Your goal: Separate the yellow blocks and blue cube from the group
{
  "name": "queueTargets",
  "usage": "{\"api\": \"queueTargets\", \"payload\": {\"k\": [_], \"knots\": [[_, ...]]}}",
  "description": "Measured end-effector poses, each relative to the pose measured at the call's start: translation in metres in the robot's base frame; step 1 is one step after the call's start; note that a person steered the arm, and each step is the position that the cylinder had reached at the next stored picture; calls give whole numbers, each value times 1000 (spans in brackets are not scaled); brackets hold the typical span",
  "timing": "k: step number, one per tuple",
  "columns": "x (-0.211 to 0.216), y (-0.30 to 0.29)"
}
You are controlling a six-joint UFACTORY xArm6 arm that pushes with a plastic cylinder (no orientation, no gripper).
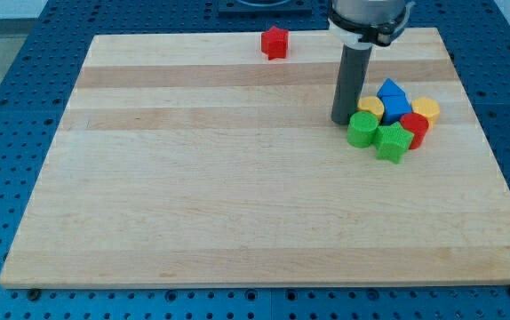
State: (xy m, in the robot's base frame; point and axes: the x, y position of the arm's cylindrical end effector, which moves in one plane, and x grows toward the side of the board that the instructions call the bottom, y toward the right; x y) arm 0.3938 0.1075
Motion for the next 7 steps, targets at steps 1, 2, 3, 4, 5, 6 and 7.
{"api": "queueTargets", "payload": {"k": [1, 2, 3, 4, 5, 6, 7], "knots": [[0, -5], [-13, -37], [-38, -59], [-60, -52], [-88, -26], [-96, 20], [-96, 74]]}}
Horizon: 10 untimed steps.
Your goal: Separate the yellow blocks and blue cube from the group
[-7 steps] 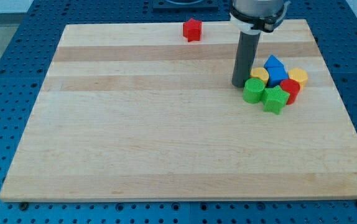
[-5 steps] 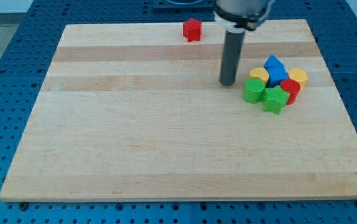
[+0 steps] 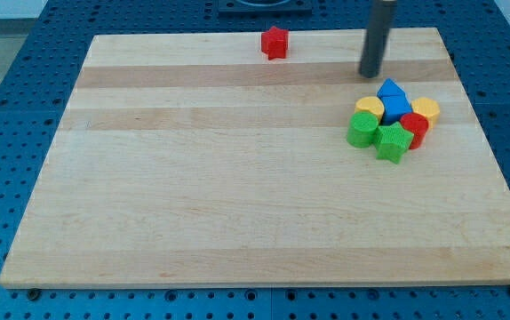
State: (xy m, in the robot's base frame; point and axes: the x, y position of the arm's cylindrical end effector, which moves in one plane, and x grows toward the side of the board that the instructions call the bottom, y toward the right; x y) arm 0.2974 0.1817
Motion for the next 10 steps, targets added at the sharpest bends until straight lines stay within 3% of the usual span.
{"api": "queueTargets", "payload": {"k": [1, 3, 5, 10], "knots": [[6, 39], [64, 69], [102, 71], [99, -53]]}}
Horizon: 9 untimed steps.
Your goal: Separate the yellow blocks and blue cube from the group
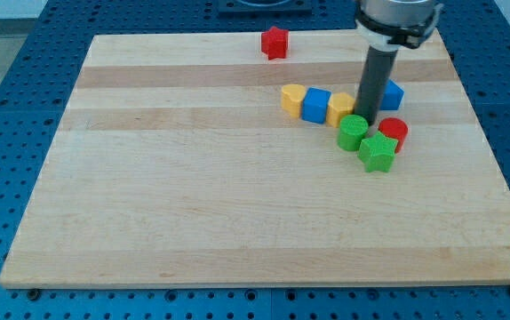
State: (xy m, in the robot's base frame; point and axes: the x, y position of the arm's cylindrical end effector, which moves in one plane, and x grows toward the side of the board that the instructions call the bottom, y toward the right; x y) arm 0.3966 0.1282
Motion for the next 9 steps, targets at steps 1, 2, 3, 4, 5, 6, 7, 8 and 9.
{"api": "queueTargets", "payload": {"k": [1, 2, 3, 4, 5, 6, 7, 8, 9], "knots": [[-10, -1], [-21, -8], [-37, -10], [-46, -26], [-47, -59], [-34, -75], [-5, -80], [11, -101], [15, -126]]}}
